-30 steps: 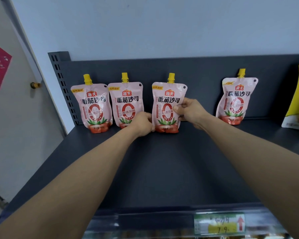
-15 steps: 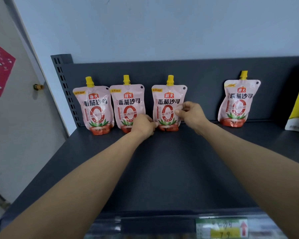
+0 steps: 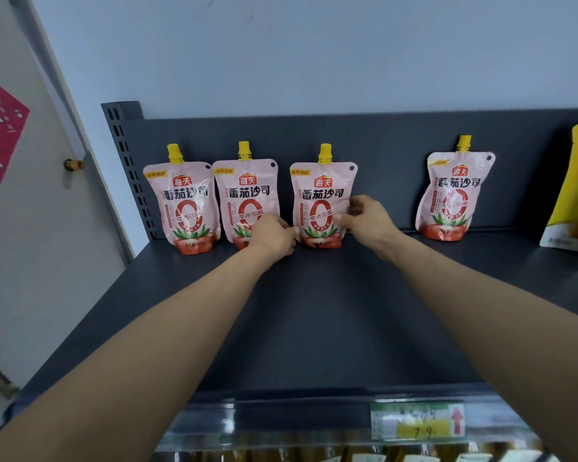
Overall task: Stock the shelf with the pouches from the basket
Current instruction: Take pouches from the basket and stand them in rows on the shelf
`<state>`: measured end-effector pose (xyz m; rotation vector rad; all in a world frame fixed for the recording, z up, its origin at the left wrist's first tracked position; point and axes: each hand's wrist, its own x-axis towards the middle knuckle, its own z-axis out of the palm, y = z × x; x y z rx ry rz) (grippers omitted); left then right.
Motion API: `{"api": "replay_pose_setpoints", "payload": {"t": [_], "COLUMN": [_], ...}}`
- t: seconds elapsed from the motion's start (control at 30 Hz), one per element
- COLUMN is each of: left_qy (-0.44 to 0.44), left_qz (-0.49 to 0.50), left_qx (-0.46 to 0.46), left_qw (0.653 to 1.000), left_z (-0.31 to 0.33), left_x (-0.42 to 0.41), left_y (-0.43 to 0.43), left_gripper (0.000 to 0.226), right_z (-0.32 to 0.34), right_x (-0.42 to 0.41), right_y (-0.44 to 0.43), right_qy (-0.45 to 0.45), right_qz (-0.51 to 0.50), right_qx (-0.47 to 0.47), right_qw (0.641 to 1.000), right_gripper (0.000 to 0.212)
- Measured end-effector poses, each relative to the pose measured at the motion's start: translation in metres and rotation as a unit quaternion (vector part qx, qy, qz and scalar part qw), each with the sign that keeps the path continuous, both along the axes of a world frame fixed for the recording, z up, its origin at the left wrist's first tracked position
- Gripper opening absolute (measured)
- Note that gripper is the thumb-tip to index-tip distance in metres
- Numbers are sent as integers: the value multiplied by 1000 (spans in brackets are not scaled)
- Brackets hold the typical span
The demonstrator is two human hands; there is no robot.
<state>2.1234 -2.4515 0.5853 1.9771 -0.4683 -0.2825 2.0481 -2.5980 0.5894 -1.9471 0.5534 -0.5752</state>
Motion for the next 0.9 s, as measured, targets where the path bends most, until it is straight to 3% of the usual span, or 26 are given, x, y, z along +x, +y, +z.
{"api": "replay_pose_setpoints", "payload": {"t": [0.23, 0.33, 0.57, 0.9], "left_qy": [-22, -33, -49, -152], "left_qz": [-8, -1, -23, -151], "left_qx": [25, 28, 34, 88], "left_qw": [999, 999, 998, 973], "left_z": [11, 20, 23, 45], "left_x": [-12, -19, -34, -120], "left_y": [8, 10, 27, 55], "left_gripper": [37, 46, 35, 25], "right_z": [11, 18, 20, 36], "right_x": [-17, -20, -41, -135], "right_y": [13, 21, 27, 68], "right_qy": [37, 45, 91, 88], "right_qz": [-26, -47, -109, -33], "right_qx": [-71, -81, -128, -279], "right_qw": [996, 995, 982, 956], "right_gripper": [46, 58, 48, 33]}}
